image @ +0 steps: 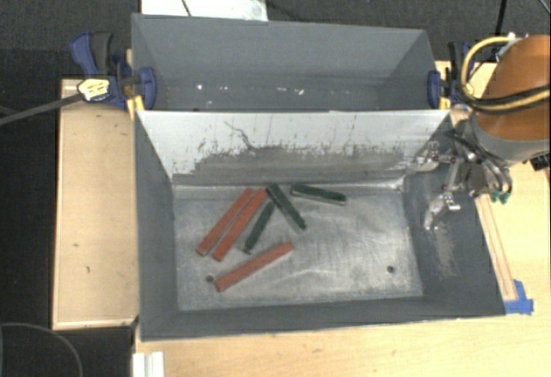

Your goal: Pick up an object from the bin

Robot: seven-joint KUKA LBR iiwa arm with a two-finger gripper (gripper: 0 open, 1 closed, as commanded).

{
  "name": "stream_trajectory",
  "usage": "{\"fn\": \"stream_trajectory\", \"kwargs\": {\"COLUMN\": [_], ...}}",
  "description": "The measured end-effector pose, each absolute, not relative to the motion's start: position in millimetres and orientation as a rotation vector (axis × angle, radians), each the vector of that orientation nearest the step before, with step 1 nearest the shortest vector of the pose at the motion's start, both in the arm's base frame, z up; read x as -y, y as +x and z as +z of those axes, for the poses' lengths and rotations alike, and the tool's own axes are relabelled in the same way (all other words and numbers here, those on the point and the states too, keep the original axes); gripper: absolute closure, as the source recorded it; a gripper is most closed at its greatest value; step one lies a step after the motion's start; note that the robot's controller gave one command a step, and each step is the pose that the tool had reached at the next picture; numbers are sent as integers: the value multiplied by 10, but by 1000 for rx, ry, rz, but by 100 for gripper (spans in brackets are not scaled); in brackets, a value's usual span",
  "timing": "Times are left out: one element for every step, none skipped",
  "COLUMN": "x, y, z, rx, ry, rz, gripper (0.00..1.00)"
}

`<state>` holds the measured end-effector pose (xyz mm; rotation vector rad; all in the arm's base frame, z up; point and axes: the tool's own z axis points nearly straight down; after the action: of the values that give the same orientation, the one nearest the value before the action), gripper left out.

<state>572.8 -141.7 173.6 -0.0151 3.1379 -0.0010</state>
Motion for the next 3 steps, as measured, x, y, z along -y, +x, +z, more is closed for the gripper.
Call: {"fn": "stream_trajectory", "kwargs": {"x": [1417, 1399, 1013], "y": [5728, 5723, 5660], "z": [1736, 1735, 1755], "rx": [-3138, -3139, -3129], "ry": [-16, -16, -255], "rz": [-1, -2, 3], "gripper": [0, 0, 0]}}
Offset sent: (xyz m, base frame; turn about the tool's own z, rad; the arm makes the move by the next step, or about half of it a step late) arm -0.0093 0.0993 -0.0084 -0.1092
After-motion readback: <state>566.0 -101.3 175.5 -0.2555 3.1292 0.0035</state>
